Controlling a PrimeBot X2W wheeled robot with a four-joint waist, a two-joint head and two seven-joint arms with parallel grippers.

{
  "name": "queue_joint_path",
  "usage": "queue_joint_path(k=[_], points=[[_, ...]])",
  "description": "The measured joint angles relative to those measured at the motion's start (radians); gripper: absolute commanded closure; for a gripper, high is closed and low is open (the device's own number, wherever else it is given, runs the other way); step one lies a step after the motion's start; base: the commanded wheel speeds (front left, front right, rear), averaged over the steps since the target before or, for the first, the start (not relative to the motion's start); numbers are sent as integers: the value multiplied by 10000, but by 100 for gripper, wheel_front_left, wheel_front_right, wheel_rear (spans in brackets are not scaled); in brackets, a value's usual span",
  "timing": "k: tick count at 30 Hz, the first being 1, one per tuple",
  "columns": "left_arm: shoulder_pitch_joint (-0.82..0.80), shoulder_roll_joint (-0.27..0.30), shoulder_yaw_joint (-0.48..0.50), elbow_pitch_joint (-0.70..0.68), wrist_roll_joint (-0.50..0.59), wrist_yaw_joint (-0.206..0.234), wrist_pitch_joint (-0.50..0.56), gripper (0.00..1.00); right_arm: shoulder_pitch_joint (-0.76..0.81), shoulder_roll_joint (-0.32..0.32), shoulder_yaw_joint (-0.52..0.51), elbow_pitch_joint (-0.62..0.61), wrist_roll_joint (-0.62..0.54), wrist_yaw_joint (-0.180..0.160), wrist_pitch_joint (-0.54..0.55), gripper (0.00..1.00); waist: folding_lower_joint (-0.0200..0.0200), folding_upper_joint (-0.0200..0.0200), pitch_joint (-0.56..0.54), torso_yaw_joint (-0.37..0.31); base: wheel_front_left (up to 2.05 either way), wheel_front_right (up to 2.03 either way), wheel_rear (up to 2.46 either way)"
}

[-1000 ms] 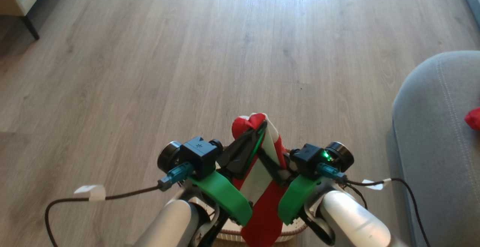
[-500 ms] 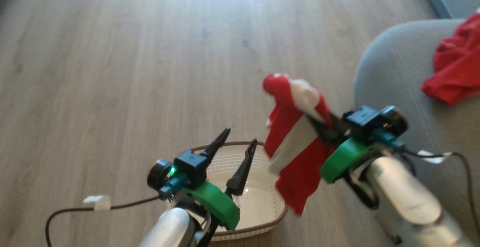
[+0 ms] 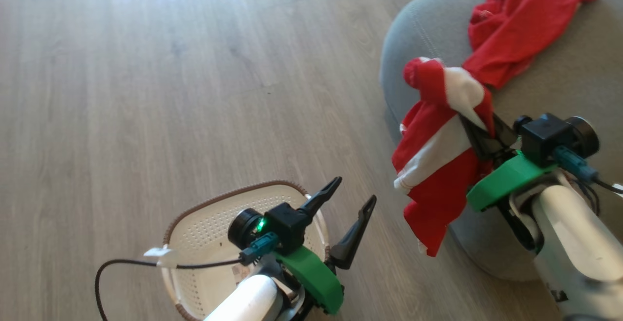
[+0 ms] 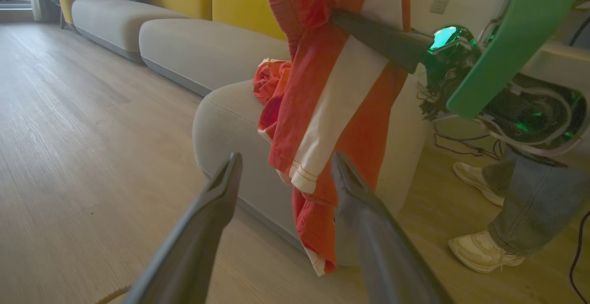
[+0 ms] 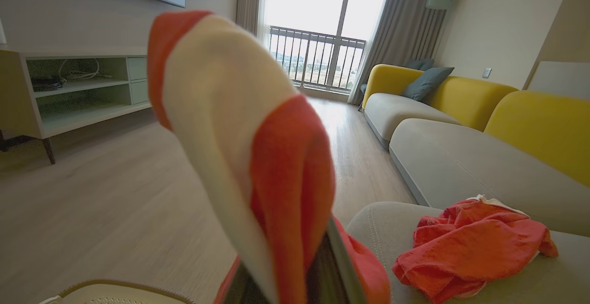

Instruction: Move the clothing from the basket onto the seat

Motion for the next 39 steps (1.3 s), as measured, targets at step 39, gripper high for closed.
queue_joint_path(k=[39], points=[[-4768, 21, 763, -88, 1662, -717, -29, 0, -10736, -2627, -8452, 1672, -453, -2, 1718, 100, 2, -1, 8309, 427, 0, 0, 0]])
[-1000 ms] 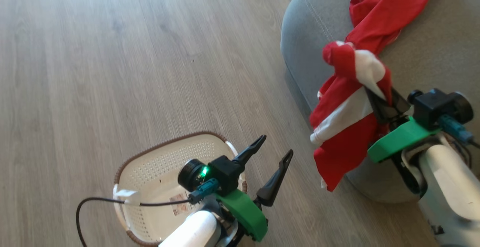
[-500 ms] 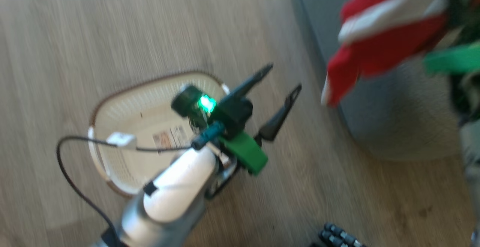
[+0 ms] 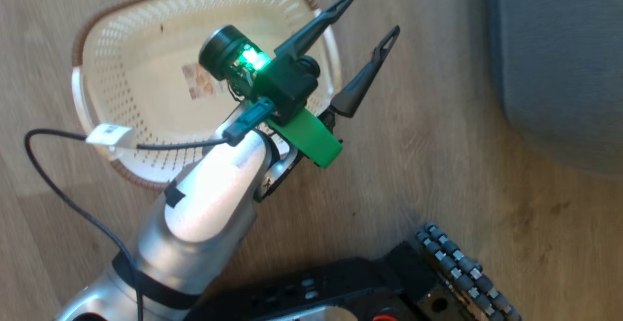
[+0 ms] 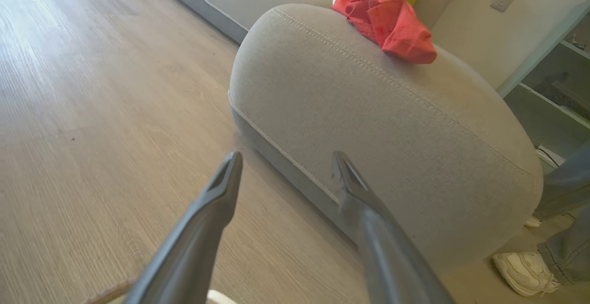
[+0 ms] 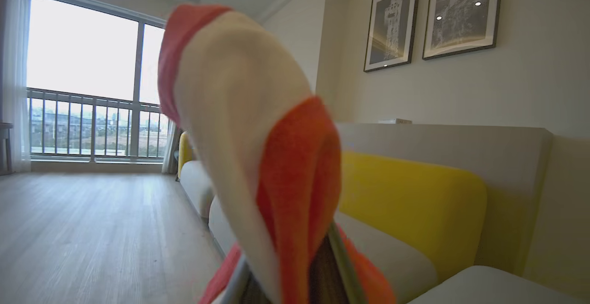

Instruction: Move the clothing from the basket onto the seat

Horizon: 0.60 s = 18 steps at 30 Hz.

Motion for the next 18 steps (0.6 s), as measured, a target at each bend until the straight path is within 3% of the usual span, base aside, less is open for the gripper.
queue_joint_path(k=[3, 6, 7, 10, 11, 12, 18], points=[[0, 0, 272, -234, -4, 2, 0, 0, -907, -255, -468, 568, -1099, 0, 205, 100, -2, 1, 630, 262, 0, 0, 0], [2, 2, 362, -272, 0, -8, -2, 0, -625, 84, -397, 1421, -1944, 2, 155, 100, 0, 0, 1206, 457, 0, 0, 0], [2, 4, 368, -257, 12, -10, -2, 0, -362, 347, -416, 1741, -2138, 2, 23, 92, 0, 0, 1380, 504, 0, 0, 0], [1, 61, 433, -207, 94, -12, -2, 0, 527, 1151, -303, 2765, -2587, 2, -328, 50, 1, 0, 1789, 561, 0, 0, 0], [4, 102, 489, -178, 134, -10, -2, 0, 798, 1411, -194, 3076, -2644, 2, -454, 7, 1, 0, 1858, 533, 0, 0, 0], [9, 159, 571, -146, 136, -8, -2, 0, 984, 1697, -153, 3354, -2640, 2, -608, 0, 1, 1, 1886, 477, 0, 0, 0], [208, 437, 1062, -125, 130, 90, -2, 0, 1114, 2138, 167, 4006, -2464, 2, -1421, 0, -3, 1, 1422, 0, 0, 0, 0]])
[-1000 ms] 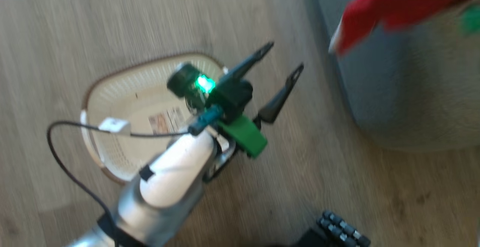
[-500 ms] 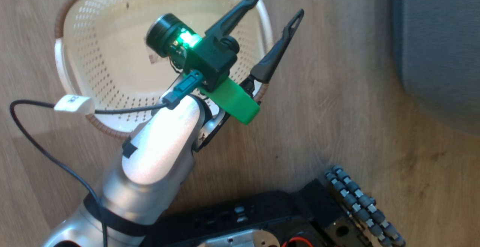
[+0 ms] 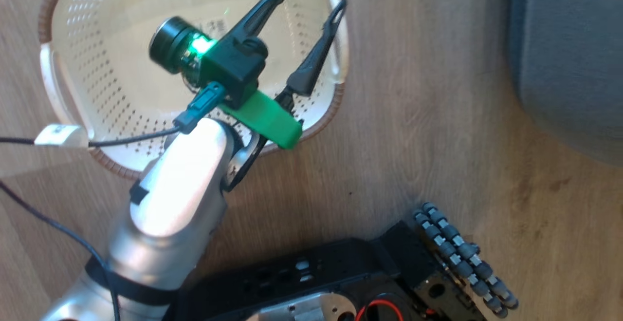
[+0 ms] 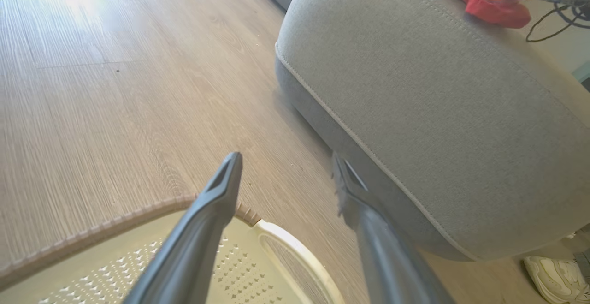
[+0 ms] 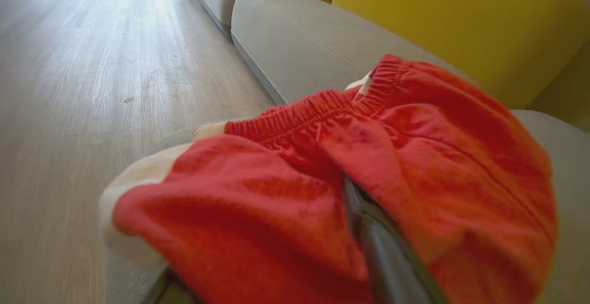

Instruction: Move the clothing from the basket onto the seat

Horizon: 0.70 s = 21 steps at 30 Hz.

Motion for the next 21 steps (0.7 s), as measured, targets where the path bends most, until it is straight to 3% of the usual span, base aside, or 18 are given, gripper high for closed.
queue_joint_path(k=[7, 15, 21], points=[[885, -2, 299, 61, -184, 6, 0, 0, 2154, 245, 1244, -796, 525, 0, -247, 0, -1, 1, -1395, -433, 0, 0, 0], [2588, -132, 1289, 324, -809, 207, 0, 0, 5961, 736, 2314, -4061, 1198, 0, -299, 0, -1, 1, -3491, -613, 0, 0, 0], [3743, -307, 2050, 399, -1001, 428, 2, 0, 8404, 1753, 2899, -5714, 1011, 0, -299, 0, -2, 1, -5012, -400, 0, 0, 0]])
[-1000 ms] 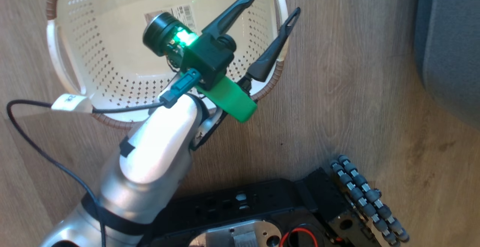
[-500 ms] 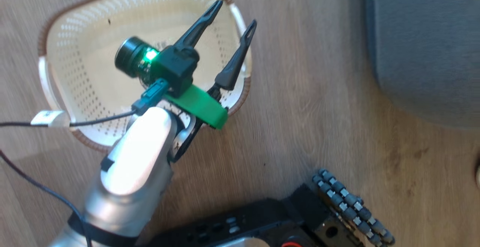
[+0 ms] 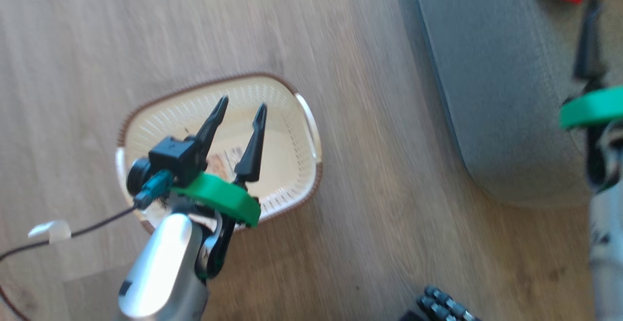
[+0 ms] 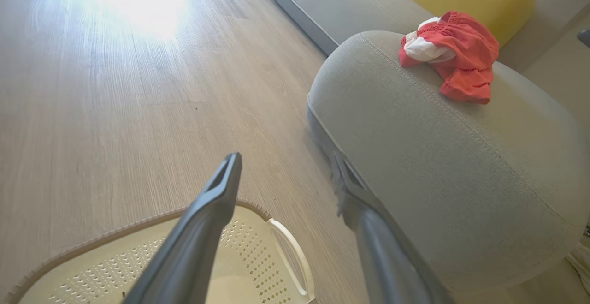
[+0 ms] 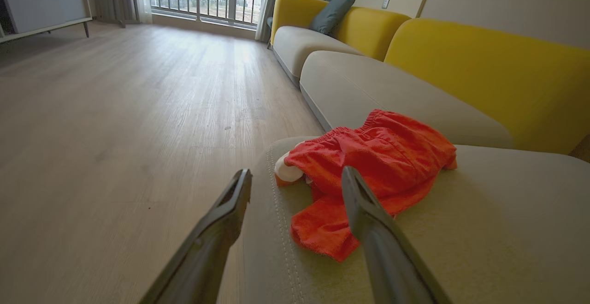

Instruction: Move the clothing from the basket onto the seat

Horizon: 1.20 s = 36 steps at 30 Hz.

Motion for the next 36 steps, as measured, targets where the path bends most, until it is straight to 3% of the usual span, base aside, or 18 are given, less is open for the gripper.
queue_joint_path(k=[10, 20, 35, 36], points=[[1142, -150, 1007, 424, 102, 301, 0, 0, 2080, 779, 1306, -861, -499, 0, 0, 0, 0, 0, -1678, 1246, 0, 0, 0], [2085, -196, 2186, 1028, 729, 272, 0, 0, 4176, 1434, 1749, -320, -968, 0, 0, 0, 0, 0, -3448, 2537, 0, 0, 0], [2849, -230, 3080, 1377, 1072, -61, 0, 0, 4883, 1496, 1615, 96, -629, 0, 0, 0, 0, 0, -4798, 2745, 0, 0, 0], [2850, -230, 3083, 1383, 1055, -184, 2, 100, 4883, 1496, 1611, 96, -619, 0, 0, 100, 0, 0, -4813, 2756, 0, 0, 0]])
